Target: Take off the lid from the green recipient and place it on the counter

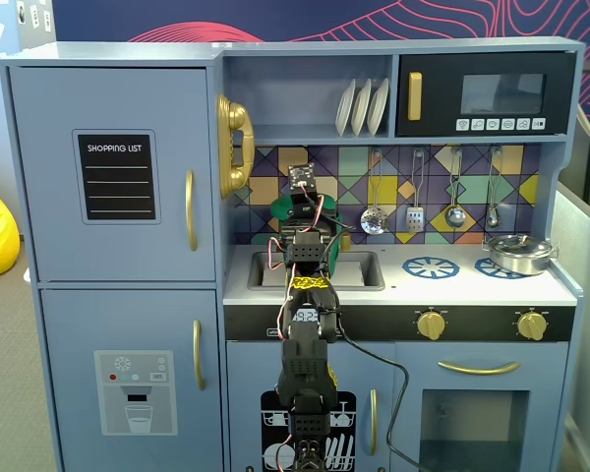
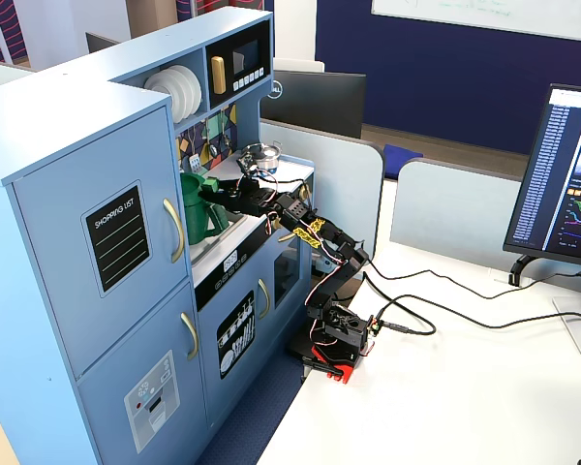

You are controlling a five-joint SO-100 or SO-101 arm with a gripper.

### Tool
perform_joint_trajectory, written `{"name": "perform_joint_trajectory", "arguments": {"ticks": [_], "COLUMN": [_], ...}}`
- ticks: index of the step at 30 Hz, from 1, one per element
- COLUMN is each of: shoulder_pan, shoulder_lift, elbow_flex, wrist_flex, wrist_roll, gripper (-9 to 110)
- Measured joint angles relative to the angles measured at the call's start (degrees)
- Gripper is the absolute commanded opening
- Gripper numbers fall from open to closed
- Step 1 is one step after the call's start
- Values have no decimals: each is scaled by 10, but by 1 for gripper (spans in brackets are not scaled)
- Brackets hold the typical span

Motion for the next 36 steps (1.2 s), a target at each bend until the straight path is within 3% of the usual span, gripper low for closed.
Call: {"name": "perform_joint_trajectory", "arguments": {"ticks": [22,36], "shoulder_pan": [312,325], "shoulder_lift": [37,-69], "elbow_flex": [-43,118], "wrist_flex": [21,-193], "wrist_roll": [113,96], "gripper": [0,0]}}
